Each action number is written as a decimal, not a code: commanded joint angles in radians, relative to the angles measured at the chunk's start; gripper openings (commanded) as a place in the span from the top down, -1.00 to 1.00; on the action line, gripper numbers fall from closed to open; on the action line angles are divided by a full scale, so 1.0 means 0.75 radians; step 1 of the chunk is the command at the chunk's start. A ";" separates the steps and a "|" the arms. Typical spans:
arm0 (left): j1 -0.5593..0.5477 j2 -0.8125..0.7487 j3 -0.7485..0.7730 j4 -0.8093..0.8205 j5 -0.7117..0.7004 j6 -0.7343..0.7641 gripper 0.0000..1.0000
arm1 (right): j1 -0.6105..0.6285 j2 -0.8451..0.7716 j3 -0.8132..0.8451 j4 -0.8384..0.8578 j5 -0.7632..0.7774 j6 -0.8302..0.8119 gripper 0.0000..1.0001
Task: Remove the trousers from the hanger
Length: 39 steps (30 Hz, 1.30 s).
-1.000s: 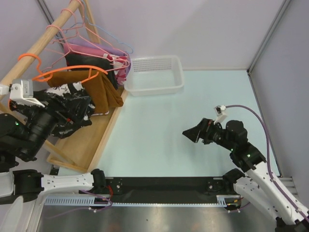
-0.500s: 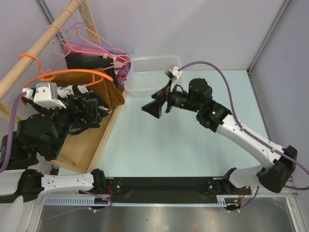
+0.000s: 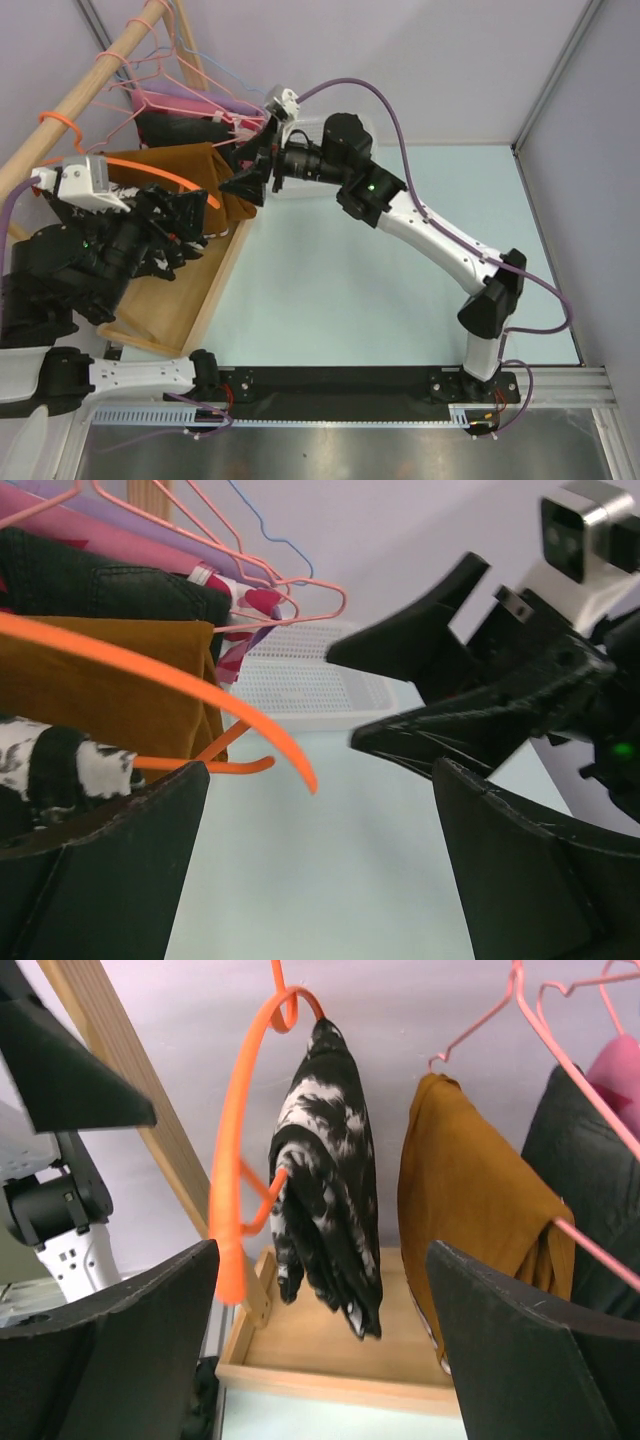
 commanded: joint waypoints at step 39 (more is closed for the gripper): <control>0.634 0.071 0.319 -0.196 0.508 0.063 -0.93 | 0.180 -0.001 0.147 -0.068 0.014 -0.017 -0.80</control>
